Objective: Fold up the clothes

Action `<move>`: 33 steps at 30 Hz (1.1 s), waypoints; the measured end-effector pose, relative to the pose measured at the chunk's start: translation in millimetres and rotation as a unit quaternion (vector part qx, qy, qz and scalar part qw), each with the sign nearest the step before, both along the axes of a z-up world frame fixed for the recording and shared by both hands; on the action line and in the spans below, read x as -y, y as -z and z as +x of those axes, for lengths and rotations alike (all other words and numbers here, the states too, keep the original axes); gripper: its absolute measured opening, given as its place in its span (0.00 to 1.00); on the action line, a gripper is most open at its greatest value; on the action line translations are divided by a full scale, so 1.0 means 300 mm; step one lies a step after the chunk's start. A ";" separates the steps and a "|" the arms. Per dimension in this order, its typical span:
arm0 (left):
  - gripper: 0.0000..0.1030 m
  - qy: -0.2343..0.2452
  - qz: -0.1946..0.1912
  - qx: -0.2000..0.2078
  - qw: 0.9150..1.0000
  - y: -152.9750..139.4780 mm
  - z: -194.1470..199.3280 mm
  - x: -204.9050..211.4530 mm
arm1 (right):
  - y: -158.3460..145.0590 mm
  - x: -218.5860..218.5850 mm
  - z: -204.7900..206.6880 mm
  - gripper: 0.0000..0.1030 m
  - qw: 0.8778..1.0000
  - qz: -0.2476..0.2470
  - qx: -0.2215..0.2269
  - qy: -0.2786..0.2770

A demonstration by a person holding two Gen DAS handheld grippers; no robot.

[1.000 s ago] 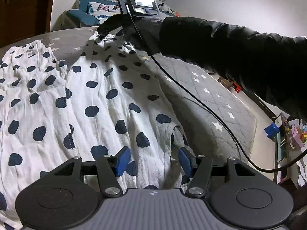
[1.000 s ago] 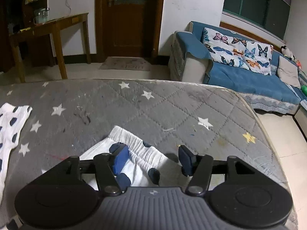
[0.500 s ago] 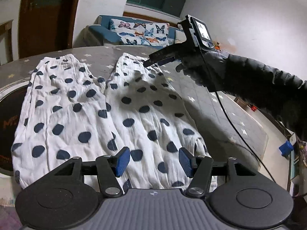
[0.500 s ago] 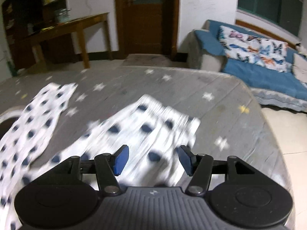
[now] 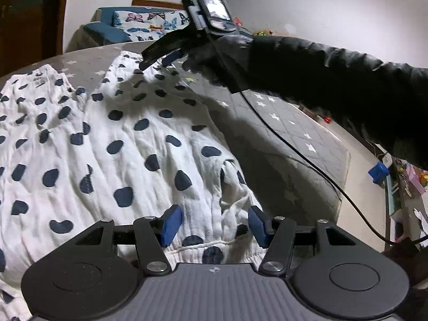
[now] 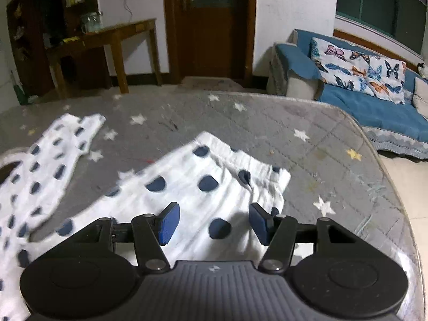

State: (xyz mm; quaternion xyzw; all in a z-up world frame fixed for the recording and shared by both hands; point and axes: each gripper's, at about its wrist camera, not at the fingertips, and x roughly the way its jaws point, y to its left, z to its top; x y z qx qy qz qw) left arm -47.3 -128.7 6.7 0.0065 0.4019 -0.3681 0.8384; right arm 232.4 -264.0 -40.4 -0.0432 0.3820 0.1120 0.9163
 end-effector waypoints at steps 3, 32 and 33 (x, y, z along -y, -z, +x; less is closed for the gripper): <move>0.54 0.012 -0.011 -0.010 1.000 0.008 -0.003 0.003 | 0.010 0.013 -0.020 0.57 1.000 -0.005 0.004 0.002; 0.44 -0.230 0.017 0.044 0.972 -0.107 0.286 -0.350 | -0.034 -0.043 -0.388 0.58 0.999 0.033 0.004 -0.040; 0.42 -0.240 0.018 0.040 0.970 -0.097 0.314 -0.360 | -0.032 -0.043 -0.391 0.58 0.999 0.034 0.003 -0.039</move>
